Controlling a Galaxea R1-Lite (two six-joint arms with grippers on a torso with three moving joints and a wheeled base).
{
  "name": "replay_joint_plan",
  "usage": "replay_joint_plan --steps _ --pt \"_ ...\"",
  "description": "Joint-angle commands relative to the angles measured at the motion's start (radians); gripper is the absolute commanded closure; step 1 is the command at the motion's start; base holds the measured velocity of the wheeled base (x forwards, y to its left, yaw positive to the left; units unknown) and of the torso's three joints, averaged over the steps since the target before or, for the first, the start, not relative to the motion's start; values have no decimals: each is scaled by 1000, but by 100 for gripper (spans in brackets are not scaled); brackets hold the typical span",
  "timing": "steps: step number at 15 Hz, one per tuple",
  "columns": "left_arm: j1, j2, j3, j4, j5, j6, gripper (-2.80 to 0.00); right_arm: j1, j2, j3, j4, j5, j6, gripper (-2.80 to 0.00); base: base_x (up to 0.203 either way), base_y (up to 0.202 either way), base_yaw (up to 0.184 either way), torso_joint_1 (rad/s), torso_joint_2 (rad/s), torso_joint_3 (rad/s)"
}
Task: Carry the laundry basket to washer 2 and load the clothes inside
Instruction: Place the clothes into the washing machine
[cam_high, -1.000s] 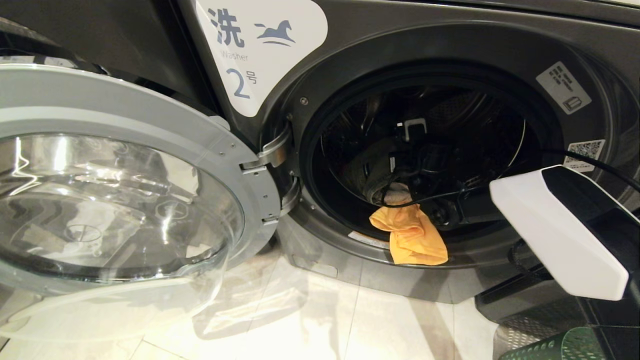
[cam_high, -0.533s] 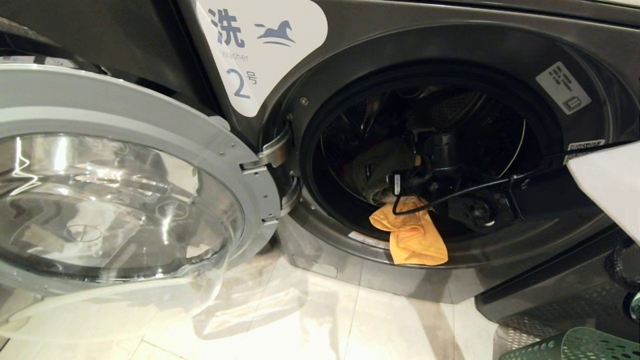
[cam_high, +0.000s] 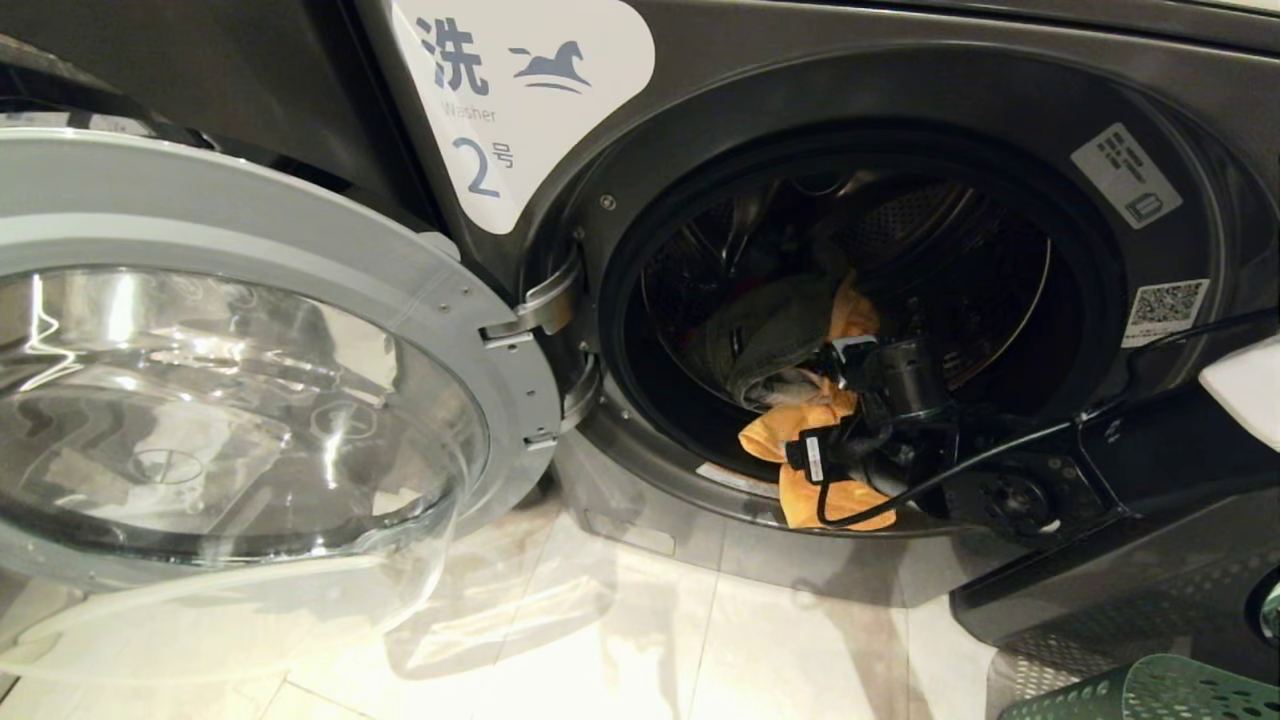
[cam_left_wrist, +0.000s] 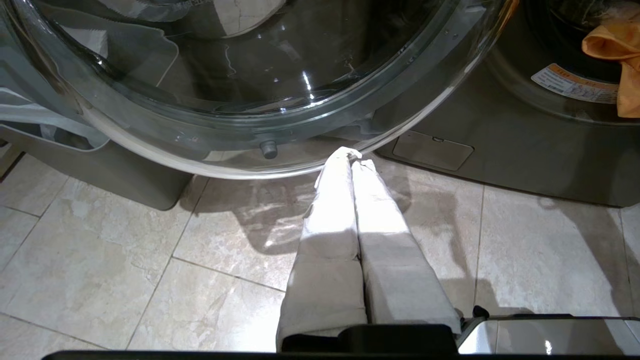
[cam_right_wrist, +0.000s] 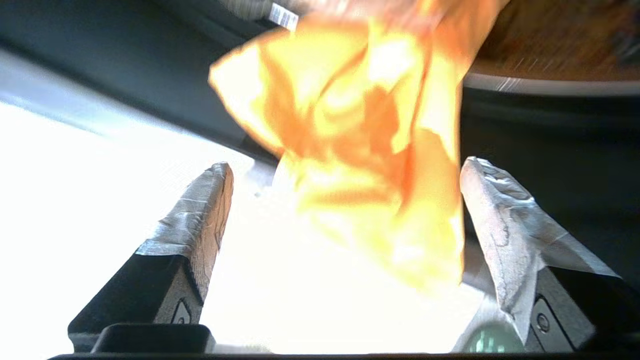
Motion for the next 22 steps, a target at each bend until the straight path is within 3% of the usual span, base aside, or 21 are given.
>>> replay_joint_plan --steps 1,6,12,22 --pt "0 1 0 -1 0 0 0 0 5 7 28 -1 5 -280 0 0 0 0 0 0" --pt "-1 1 0 0 0 0 0 0 109 -10 46 -19 13 -280 0 0 0 0 0 0" --pt "-1 1 0 0 0 0 0 11 205 -37 -25 -135 9 -280 0 0 0 0 0 0" --pt "0 1 0 0 0 0 0 12 250 -59 -25 -144 11 -280 0 0 0 0 0 0"
